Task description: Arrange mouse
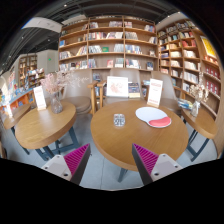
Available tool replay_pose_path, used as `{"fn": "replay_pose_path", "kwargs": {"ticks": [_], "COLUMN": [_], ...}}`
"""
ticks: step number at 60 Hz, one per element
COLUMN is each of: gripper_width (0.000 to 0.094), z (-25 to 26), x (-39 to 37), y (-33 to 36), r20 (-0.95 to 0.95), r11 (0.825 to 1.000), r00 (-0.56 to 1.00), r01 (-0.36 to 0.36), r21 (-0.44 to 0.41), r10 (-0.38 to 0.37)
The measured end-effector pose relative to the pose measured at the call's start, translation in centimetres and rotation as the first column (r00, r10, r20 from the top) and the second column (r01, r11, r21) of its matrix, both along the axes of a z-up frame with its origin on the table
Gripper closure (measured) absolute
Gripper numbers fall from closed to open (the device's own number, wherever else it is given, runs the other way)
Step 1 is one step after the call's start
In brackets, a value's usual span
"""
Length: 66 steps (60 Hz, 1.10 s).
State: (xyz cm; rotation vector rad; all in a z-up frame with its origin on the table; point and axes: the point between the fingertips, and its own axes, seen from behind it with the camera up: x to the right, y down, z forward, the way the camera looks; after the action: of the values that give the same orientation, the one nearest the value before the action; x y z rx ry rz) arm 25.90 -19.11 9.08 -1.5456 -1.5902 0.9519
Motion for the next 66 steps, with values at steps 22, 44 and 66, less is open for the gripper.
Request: {"fn": "replay_pose_path", "kwargs": {"ticks": [22, 44, 66], "gripper_width": [0.0078, 0.0084, 0.0084], "z": [-3.9, -7.1, -10.0], "x": [-9.0, -18.7, -25.4], "y": [2.6, 2.7, 2.9], "r20": [0.033, 0.090, 0.187], "r11": [0.998, 0.996, 0.995], "r00": [0.997, 0.993, 0.978], "r01": [0.063, 0.068, 0.097], "r21": [0.021, 0.054, -0.011], "r10": [-0.064, -0.073, -0.093]}}
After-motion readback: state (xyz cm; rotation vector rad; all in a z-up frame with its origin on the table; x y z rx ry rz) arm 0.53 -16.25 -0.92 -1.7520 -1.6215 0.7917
